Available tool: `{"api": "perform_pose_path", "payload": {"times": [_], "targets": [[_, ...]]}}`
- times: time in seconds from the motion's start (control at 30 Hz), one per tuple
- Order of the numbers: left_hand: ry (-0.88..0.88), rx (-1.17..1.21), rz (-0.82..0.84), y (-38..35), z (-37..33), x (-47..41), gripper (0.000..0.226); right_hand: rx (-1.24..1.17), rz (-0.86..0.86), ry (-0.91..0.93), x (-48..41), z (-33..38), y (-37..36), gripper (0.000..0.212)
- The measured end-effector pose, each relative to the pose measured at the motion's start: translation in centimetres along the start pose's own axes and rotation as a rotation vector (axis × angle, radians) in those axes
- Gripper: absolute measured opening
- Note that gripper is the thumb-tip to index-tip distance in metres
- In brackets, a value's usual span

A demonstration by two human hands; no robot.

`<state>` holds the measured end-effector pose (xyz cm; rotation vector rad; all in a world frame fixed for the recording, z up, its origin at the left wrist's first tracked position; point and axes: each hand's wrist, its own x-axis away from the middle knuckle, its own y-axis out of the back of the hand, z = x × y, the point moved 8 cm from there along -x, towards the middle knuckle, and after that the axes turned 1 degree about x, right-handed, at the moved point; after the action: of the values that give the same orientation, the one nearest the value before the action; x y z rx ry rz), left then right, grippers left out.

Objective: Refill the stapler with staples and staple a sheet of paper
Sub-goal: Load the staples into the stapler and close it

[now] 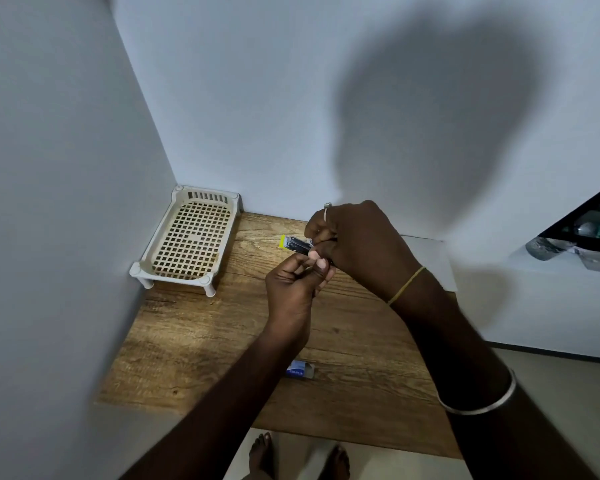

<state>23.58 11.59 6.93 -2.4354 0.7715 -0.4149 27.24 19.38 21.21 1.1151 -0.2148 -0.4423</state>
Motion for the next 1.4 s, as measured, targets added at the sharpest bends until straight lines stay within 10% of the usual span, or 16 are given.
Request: {"api": "perform_pose_path", "payload": {"times": [1.4], "targets": [[0.04, -0.062, 0.041, 0.2, 1.6, -0.3, 0.026, 0.093, 0.016, 0.047, 1.2, -1.5, -1.3, 0.018]]}}
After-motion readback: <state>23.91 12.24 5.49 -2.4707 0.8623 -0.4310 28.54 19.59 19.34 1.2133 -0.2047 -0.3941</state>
